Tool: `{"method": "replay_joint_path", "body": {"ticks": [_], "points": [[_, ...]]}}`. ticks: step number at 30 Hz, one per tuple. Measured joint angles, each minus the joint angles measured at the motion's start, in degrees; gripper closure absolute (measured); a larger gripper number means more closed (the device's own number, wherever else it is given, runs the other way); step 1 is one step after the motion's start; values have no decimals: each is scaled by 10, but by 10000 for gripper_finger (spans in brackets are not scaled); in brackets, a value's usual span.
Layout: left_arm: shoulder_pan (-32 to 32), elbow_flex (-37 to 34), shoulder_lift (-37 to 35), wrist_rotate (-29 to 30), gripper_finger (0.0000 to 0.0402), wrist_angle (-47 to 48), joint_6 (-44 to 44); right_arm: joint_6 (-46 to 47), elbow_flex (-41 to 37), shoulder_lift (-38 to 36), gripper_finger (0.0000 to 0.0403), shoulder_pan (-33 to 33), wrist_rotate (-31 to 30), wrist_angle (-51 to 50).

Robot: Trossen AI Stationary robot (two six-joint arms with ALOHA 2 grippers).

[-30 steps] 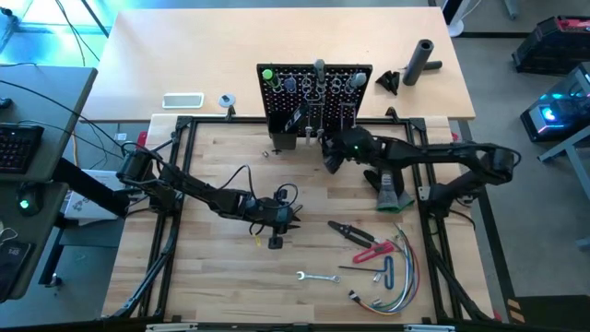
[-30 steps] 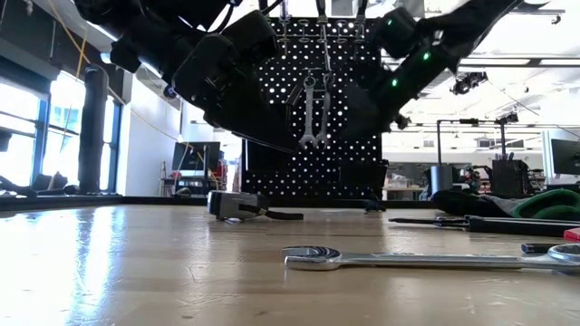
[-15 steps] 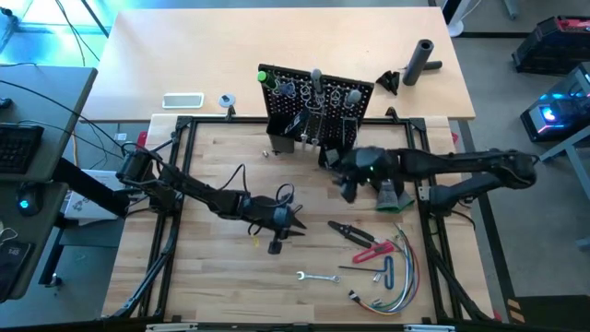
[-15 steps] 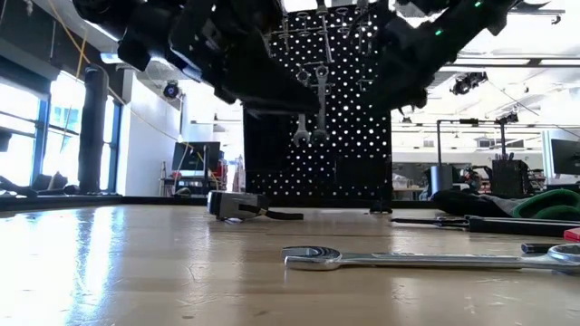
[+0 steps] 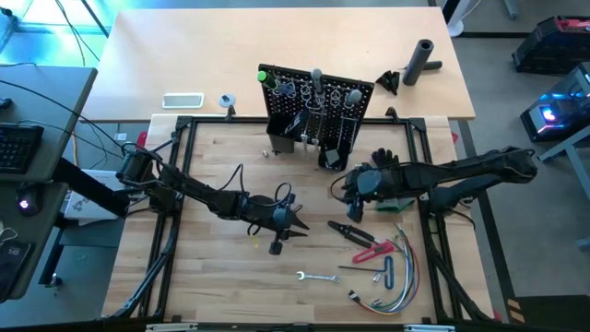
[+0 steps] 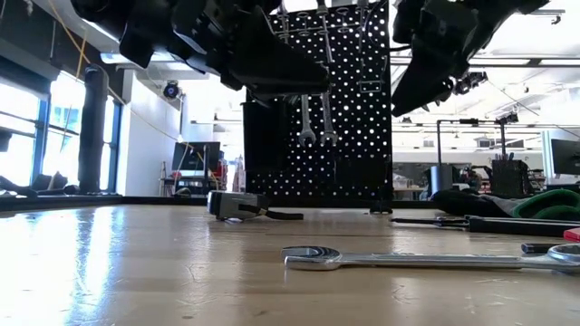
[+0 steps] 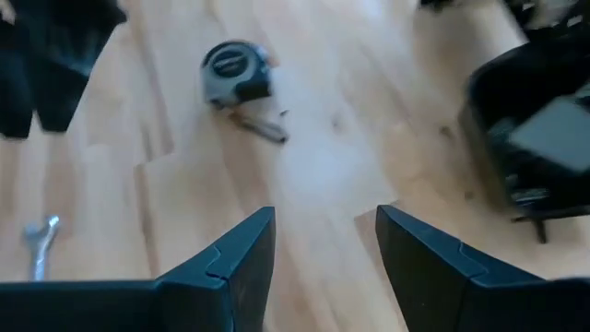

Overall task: Hang tools onto peg board
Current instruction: Put the silver socket driver on the right black bin on the peg board

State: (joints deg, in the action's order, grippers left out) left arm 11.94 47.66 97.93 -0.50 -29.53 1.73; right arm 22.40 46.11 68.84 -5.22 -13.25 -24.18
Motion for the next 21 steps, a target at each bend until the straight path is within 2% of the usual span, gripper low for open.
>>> {"method": "replay_joint_path", "body": {"ticks": [7, 13, 17, 21], "points": [[-3, 0, 0, 1, 316, 13, -10, -5, 0, 0, 218, 11, -3, -1], [-3, 0, 0, 16, 316, 30, 1, 5, 0, -2, 218, 18, -51, -57], [-3, 0, 0, 28, 316, 53, 4, -16, 0, -25, 218, 8, -58, -61], [-3, 0, 0, 28, 316, 68, 6, -18, 0, -69, 218, -3, -89, -66]]}}
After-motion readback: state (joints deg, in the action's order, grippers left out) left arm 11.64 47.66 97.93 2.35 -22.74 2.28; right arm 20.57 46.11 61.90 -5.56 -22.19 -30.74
